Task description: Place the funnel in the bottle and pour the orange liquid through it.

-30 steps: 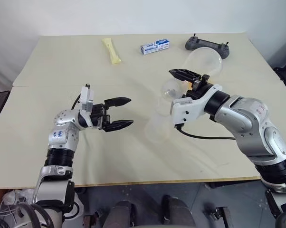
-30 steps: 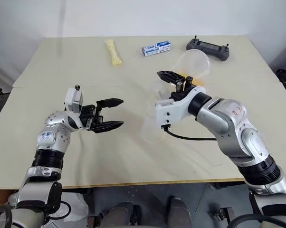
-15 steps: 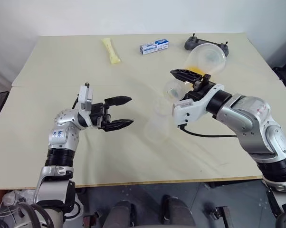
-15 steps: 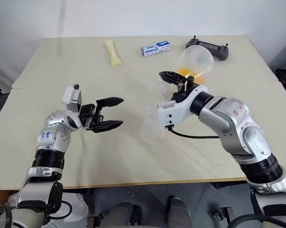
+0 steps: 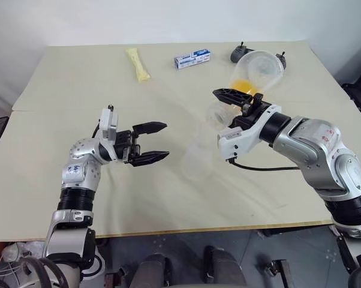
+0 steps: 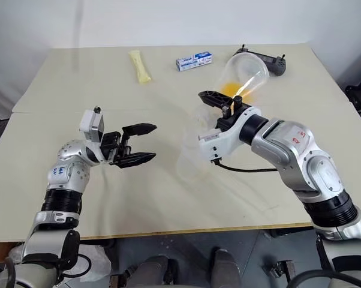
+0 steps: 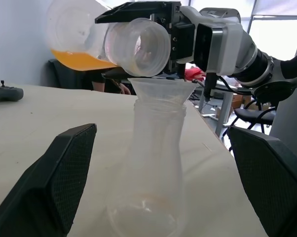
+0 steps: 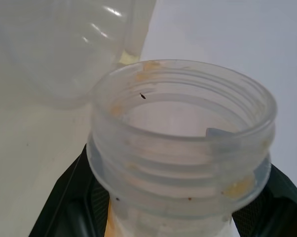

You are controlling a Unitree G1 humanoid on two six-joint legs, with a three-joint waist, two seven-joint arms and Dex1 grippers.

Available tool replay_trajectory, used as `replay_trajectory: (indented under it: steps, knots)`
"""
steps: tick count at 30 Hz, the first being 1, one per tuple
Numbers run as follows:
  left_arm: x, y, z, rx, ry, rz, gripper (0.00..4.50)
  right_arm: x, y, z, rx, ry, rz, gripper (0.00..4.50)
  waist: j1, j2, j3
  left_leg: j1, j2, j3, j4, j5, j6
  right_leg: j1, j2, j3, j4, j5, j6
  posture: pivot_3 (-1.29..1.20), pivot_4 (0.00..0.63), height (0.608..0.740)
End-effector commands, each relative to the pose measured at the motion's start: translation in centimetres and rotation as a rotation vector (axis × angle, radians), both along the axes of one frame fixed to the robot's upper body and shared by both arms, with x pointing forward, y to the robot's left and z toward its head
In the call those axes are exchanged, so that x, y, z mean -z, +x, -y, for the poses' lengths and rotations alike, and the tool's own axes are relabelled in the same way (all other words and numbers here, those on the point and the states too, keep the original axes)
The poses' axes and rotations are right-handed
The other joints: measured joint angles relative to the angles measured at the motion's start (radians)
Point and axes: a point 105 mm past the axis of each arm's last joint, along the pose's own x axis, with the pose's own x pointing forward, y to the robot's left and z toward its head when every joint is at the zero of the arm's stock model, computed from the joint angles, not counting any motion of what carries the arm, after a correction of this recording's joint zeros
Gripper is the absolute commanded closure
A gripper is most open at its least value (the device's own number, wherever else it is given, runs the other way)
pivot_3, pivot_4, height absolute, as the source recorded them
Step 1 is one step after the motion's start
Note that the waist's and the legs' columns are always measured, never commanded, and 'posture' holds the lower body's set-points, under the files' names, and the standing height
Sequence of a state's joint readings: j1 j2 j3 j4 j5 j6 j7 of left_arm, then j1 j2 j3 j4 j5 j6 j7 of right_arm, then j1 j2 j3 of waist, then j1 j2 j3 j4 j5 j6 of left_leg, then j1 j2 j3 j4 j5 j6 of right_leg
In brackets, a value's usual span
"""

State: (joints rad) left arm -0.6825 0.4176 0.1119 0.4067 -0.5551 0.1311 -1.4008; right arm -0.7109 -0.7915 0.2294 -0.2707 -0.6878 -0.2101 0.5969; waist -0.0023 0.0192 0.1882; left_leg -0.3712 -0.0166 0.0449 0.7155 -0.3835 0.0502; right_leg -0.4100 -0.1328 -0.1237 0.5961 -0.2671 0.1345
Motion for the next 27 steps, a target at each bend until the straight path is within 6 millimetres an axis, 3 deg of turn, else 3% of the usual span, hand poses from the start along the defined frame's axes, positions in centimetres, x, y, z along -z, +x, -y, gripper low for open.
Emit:
replay_trajectory:
  steps: [1, 27]
  knots:
    - [-0.69, -0.34, -0.01, 0.013, -0.007, 0.036, 0.00, -2.52, -0.78, 0.18, -0.013, 0.013, 0.105, 1.86, 0.000, 0.000, 0.000, 0.000, 0.000, 0.000, 0.000, 0.000, 0.000, 0.000, 0.000, 0.000, 0.000, 0.000, 0.000, 0.00, 0.150, 0.740]
    - [-1.03, -0.40, 0.29, 0.042, -0.045, 0.030, 0.00, -2.26, -0.71, -0.17, -0.045, -0.051, 0.091, 1.86, 0.000, 0.000, 0.000, 0.000, 0.000, 0.000, 0.000, 0.000, 0.000, 0.000, 0.000, 0.000, 0.000, 0.000, 0.000, 0.00, 0.150, 0.740]
